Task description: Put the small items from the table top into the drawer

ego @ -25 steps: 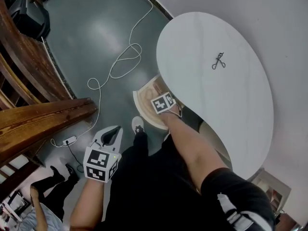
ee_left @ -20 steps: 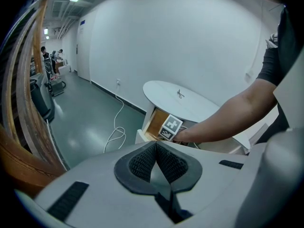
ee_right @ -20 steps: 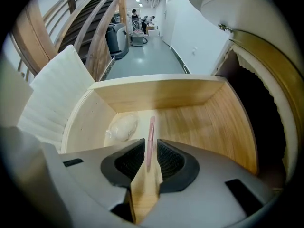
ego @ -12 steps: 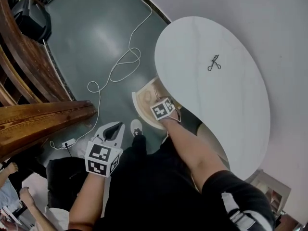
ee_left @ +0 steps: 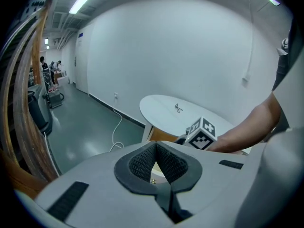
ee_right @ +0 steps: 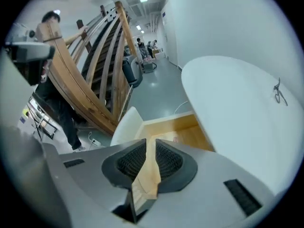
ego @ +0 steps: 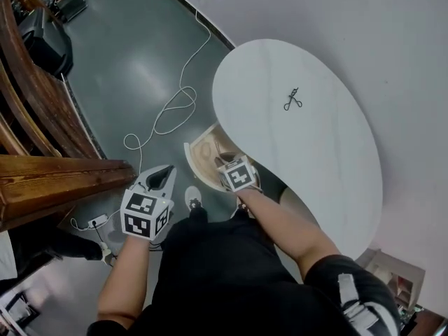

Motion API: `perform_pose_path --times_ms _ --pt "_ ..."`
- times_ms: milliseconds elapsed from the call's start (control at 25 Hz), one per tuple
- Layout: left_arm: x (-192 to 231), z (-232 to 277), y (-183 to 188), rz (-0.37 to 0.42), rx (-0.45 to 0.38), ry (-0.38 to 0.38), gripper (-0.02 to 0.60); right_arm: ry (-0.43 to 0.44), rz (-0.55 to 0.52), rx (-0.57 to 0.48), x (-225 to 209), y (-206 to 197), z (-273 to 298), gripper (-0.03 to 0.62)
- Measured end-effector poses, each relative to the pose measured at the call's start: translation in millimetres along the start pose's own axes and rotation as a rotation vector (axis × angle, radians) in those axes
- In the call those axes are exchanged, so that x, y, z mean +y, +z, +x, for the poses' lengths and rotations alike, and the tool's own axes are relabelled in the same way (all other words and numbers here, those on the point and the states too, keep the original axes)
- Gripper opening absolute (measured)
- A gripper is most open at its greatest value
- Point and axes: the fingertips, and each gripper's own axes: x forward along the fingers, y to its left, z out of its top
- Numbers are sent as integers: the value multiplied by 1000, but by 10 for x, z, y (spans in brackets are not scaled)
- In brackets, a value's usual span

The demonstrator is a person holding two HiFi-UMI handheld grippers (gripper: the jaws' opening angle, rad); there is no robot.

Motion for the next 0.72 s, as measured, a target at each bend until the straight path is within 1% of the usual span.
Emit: perform_pose_path --times_ms 200,360,560,720 --pt "-151 80 152 25 -22 -24 16 42 54 -144 95 377 -673 49" --pt "-338 226 204 78 -8 -53 16 68 26 -242 118 561 -1143 33" --pt "-577 364 284 113 -9 -93 17 31 -47 -298 6 558 -1632 26" --pt "-779 501 412 151 -12 -122 17 -13 -22 -351 -213 517 -1977 25"
